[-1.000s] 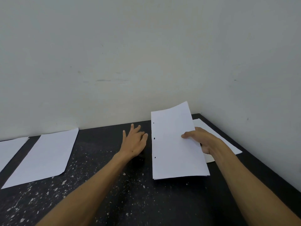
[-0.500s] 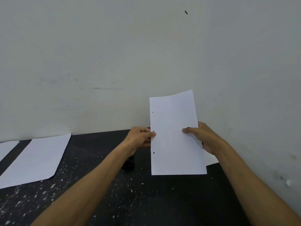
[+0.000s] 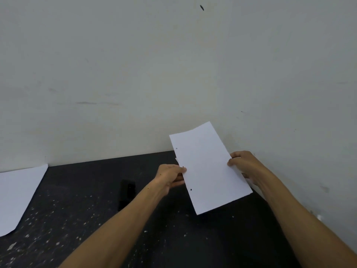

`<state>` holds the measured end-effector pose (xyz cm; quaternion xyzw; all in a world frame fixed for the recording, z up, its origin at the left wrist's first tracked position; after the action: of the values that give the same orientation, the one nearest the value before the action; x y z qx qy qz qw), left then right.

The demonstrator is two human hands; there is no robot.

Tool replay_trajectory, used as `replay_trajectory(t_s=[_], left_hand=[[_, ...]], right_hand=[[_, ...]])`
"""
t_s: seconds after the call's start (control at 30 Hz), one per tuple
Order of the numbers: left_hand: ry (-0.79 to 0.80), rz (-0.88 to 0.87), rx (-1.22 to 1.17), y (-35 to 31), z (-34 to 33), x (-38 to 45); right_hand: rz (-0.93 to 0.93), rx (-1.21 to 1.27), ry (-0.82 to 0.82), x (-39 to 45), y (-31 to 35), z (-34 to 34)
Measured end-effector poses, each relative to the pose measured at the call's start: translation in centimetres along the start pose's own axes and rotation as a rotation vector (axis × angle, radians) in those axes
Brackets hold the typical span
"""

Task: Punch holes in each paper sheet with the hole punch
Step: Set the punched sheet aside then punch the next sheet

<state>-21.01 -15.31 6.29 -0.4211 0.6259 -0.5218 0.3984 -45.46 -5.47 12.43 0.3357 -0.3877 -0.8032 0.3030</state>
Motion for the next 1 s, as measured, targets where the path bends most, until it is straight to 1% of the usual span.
replay_trajectory(t_s=[0.07,0.2,0.37,0.6,0.8,1.0], left_hand=[[0.001,0.035,0.025,1.2,-1.1,0.9],[-0.009,0.088,0.089,3.5,-2.8,3.0],[-0.017,0.117,0.178,5.1,-4.0,5.5],[-0.015,0.055,0.397,5.1,-4.4,7.7],[0.090,-0.018,0.656,4.7,-4.2,8.4],[0.111,-0.003,0.694,4.5,-4.4,8.6]], right_hand=[[-0.024,-0.072,-0.049,1.9,-0.6,0.0],[-0.077,-0.139,-0.117,5.7,-2.1,-0.3],[-0.110,-0.197,-0.165,9.1,-3.0,-0.9],[-0.114,-0.222,-0.206,13.0,-3.2,-1.8],[-0.114,-0.272,-0.211,13.2,-3.4,-3.0],[-0.121,-0.265,-0.207,14.4,-4.6,-3.3]])
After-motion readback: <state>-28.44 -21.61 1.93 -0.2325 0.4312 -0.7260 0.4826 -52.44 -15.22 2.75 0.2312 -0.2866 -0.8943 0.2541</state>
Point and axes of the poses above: each hand's wrist, its own x-axis towards the middle knuckle, its own z-axis out of the back of the hand, y = z × x, the point moved 3 cm from there along x, towards the middle knuckle, and after that the axes turned 13 degrees about -z, right-handed, at the moved point
